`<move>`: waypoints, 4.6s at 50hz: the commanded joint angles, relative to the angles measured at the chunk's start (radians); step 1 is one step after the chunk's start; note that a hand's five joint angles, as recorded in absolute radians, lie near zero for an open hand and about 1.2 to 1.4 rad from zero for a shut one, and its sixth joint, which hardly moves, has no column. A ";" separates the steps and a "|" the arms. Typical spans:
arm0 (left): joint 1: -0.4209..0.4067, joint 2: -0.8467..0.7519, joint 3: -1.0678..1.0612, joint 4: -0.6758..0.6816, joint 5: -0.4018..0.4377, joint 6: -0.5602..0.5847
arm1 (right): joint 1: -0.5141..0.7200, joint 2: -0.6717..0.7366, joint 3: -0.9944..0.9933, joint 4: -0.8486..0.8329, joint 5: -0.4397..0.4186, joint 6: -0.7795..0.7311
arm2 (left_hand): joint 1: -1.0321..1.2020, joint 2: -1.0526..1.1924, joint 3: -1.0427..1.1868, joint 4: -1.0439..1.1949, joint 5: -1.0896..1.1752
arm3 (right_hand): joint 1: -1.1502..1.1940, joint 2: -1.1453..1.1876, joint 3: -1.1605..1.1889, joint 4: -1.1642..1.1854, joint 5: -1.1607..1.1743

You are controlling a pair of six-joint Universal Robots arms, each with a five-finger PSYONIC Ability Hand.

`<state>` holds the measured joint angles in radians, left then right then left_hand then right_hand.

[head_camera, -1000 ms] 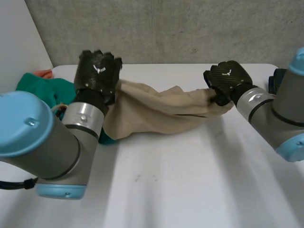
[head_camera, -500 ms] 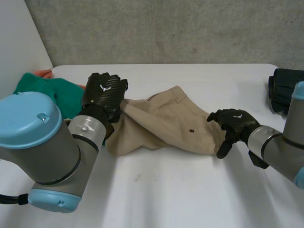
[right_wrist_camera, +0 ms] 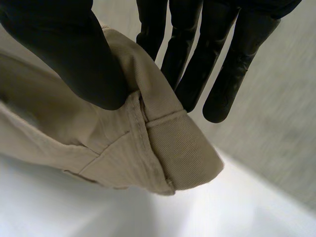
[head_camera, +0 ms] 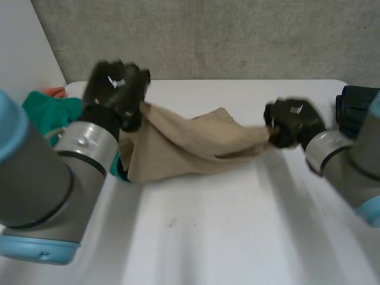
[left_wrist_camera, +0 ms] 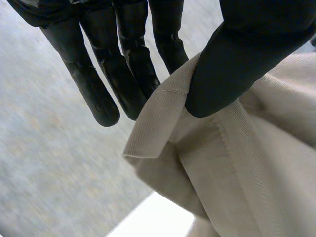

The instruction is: Fold the laundry.

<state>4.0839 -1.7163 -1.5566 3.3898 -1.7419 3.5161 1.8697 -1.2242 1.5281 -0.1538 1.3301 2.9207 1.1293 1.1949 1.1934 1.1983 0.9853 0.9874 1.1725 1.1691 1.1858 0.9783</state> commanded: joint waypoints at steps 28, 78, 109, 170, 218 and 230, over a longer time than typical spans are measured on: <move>0.075 -0.130 0.447 -0.001 0.107 0.018 | -0.049 -0.020 -0.490 0.208 0.035 -0.107 | 0.267 0.201 0.203 0.198 0.236 | 0.409 0.224 0.227 0.210 0.243; -0.137 -0.034 -0.319 -0.306 0.110 -0.276 | -0.296 -0.038 0.144 0.448 -0.302 -0.767 | -0.232 -0.297 -0.296 -0.301 -0.262 | -0.442 -0.627 -0.623 -0.640 -0.607; -0.135 -0.210 -0.249 -0.100 0.001 -0.218 | -0.320 0.118 0.202 0.203 -0.413 -0.614 | -0.634 -0.700 -0.698 -0.703 -0.664 | 0.409 0.224 0.227 0.210 0.243; -0.005 -0.265 0.061 -0.018 0.075 -0.037 | -0.140 0.064 -0.077 0.390 -0.071 -0.581 | 0.267 0.201 0.203 0.198 0.236 | 0.409 0.224 0.227 0.210 0.243; 0.095 -0.687 0.489 0.293 0.277 0.087 | -0.055 0.411 -0.480 0.034 -0.020 -0.233 | -0.860 -0.926 -0.924 -0.929 -0.891 | -0.813 -0.998 -0.995 -1.011 -0.978; 0.124 -0.933 0.779 0.143 0.371 0.093 | -0.078 0.629 -0.699 0.053 0.000 -0.242 | -0.807 -0.873 -0.871 -0.876 -0.838 | -0.813 -0.998 -0.995 -1.011 -0.978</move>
<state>4.1844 -2.4818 -0.9936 3.6280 -1.3900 3.6008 1.7979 -0.7422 0.9810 -0.0923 1.3040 2.6907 0.2150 0.2434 0.2449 0.2380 0.0631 0.1975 0.2195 0.2129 0.2335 0.0630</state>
